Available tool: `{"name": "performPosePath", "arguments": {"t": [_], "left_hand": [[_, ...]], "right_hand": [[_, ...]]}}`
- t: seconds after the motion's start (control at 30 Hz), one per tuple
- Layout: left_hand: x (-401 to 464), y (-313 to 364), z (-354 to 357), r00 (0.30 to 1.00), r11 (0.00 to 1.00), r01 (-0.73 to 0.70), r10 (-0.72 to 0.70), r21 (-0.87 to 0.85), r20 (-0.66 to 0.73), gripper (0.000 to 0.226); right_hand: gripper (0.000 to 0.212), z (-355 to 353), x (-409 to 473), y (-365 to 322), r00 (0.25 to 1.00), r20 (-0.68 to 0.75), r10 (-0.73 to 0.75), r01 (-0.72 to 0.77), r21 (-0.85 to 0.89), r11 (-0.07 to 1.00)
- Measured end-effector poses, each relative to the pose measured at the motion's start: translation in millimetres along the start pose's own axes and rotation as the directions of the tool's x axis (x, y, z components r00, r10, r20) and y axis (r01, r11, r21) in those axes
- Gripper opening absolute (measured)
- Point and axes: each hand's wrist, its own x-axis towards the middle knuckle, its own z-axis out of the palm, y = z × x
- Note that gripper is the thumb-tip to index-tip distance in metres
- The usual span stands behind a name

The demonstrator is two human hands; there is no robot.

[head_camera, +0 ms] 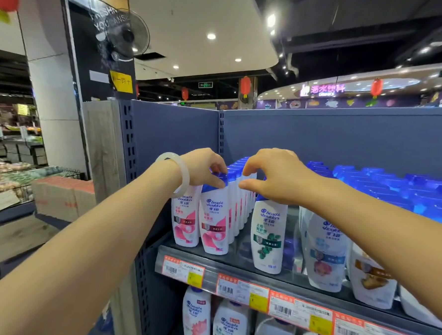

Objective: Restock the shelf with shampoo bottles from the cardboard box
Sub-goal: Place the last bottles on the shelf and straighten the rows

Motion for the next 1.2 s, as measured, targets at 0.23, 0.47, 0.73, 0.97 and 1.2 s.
{"name": "performPosePath", "arguments": {"t": [0.23,0.47,0.73,0.97,1.2], "left_hand": [[-2,3,0,1.000,1.000,-0.007,0.007,-0.012,0.002,0.037],[-8,-11,-14,0.978,0.997,0.043,-0.054,-0.061,-0.201,0.032],[-9,-41,13,0.944,0.960,0.280,-0.280,-0.027,-0.176,0.047],[-8,-41,17,0.912,0.949,0.309,-0.316,-0.072,-0.261,0.043],[-10,-39,8,0.946,0.964,0.260,-0.266,-0.058,-0.183,0.041]], "right_hand": [[0.036,6,-1,-3,1.000,0.022,-0.002,0.002,-0.002,1.000],[0.036,14,11,-5,0.999,0.039,0.002,-0.003,0.005,1.000],[0.038,28,42,-21,0.992,0.109,0.062,-0.072,0.082,0.994],[0.028,37,46,-28,0.990,0.116,0.075,-0.087,0.103,0.991],[0.026,37,46,-27,0.990,0.107,0.087,-0.102,0.141,0.985]]}}
